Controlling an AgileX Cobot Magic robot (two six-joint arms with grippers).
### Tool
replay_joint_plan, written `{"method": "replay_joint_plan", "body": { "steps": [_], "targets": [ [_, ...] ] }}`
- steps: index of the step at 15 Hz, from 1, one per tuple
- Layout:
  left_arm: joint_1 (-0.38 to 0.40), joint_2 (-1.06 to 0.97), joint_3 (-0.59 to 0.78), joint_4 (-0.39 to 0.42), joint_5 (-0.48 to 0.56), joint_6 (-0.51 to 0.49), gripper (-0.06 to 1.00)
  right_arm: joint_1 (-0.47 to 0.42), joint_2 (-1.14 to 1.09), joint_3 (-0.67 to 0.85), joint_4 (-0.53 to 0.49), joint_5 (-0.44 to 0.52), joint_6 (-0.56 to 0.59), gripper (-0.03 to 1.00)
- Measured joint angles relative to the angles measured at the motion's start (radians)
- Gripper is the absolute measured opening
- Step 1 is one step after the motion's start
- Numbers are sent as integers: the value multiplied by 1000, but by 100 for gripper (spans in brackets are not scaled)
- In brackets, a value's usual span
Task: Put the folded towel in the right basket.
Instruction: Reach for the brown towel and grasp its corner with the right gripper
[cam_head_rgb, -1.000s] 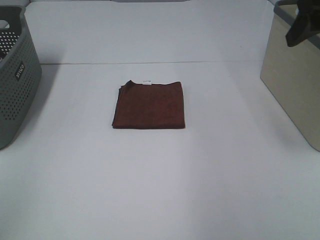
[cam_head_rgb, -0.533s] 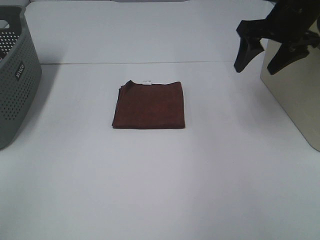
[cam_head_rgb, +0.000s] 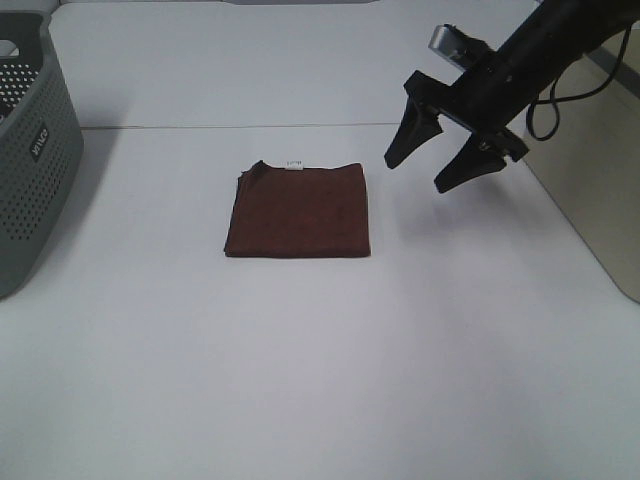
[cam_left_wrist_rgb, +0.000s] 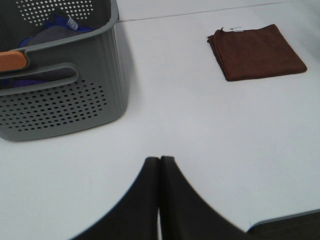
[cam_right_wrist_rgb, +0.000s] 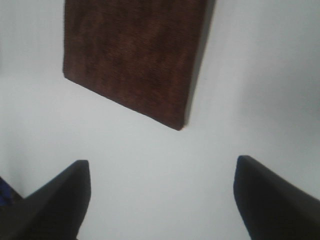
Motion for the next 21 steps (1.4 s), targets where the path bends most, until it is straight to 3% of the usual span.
{"method": "replay_joint_plan", "body": {
  "steps": [3, 9, 13, 18, 21],
  "targets": [
    [0, 0, 0, 0, 0, 0, 0, 0, 61, -3, 135, -21, -84, 77],
    [0, 0, 0, 0, 0, 0, 0, 0, 175, -3, 187, -168, -170, 76],
    [0, 0, 0, 0, 0, 0, 0, 2, 221, -3, 289, -192, -222, 76],
    [0, 0, 0, 0, 0, 0, 0, 76, 225, -6, 311, -293, -238, 75],
    [0, 0, 0, 0, 0, 0, 0, 96, 230, -6, 312, -320, -238, 67]
  ]
}}
